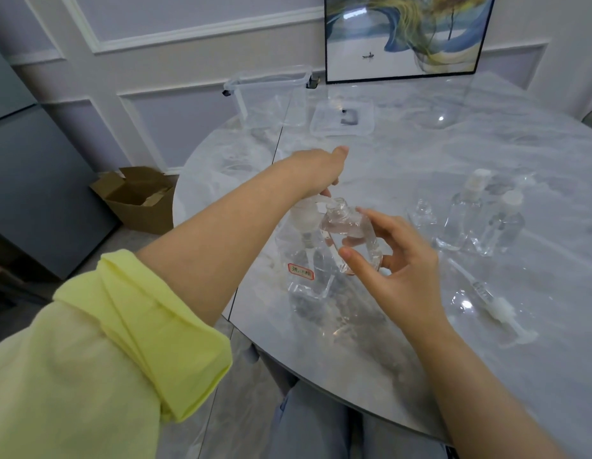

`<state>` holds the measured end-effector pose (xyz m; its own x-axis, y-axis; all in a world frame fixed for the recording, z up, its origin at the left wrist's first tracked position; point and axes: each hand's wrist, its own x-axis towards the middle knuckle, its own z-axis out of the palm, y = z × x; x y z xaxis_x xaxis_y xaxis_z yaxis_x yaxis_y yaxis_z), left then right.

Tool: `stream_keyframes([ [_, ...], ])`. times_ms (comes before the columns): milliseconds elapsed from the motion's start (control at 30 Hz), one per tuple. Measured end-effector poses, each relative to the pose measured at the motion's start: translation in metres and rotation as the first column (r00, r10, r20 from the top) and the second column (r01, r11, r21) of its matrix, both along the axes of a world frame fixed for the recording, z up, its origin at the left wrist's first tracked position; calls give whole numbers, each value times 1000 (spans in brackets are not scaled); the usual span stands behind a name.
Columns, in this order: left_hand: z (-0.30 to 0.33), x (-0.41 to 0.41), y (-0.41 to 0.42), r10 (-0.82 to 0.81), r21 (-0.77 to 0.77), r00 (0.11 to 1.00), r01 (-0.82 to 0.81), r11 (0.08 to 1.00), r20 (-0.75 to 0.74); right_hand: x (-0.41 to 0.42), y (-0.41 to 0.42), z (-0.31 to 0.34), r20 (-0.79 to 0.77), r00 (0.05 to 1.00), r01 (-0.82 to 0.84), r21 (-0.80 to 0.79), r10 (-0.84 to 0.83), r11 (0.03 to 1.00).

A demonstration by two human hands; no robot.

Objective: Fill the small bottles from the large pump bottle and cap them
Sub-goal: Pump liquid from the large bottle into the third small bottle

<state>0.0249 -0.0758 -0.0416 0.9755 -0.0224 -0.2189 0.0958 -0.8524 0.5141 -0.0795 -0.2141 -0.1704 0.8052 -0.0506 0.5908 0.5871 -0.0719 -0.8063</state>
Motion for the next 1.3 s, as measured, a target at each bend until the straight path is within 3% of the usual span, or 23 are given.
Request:
stream_keyframes([
  [833,2,-3,-4,-4,55,1000,4,998,12,2,-2,-1,-2,1000,18,-12,-18,1000],
  [1300,14,-12,-7,-30,82,993,21,996,113,1,-1,0,12,1000,16,-9,-16,1000],
])
